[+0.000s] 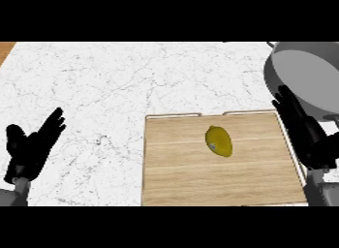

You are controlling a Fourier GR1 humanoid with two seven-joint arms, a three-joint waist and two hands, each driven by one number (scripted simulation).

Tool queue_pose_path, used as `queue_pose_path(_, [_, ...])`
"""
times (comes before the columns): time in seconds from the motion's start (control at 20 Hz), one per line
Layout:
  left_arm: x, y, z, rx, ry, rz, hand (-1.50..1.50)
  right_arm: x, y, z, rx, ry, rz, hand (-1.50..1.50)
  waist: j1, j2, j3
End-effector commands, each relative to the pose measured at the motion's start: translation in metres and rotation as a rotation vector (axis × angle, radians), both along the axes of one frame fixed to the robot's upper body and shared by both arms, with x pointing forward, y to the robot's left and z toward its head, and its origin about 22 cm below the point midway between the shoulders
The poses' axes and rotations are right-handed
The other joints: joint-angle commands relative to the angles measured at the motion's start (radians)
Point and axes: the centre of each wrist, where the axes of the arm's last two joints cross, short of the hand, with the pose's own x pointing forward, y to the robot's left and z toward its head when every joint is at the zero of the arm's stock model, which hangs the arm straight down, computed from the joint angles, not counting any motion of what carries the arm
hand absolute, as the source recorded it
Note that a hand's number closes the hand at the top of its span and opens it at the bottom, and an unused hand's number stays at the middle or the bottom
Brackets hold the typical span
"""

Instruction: Pick the lemon from the tray and place it in the pot

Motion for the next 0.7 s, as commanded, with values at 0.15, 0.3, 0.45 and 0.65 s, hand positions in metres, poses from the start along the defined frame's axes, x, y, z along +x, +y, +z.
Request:
queue_pose_path(0.15, [0.034,-0.021,0.052,-0.026,-0.301,0.015,0.0,0.044,0.018,0.015,0.268,-0.29,0.233,1.5,0.068,0.01,0.023])
queue_pose_path(0.3, [0.038,-0.027,0.057,-0.067,-0.323,-0.006,0.0,0.051,-0.009,0.092,-0.244,-0.552,0.344,1.5,0.067,-0.022,0.001])
queue_pose_path(0.45, [0.049,-0.049,0.08,-0.114,-0.415,0.002,0.0,0.063,-0.004,-0.004,0.188,-0.52,0.26,-1.5,0.081,0.028,0.023])
queue_pose_path(0.65, [0.046,-0.049,0.08,-0.103,-0.417,0.02,0.0,0.062,-0.017,-0.031,0.321,-0.663,0.34,-1.5,0.074,0.022,0.021])
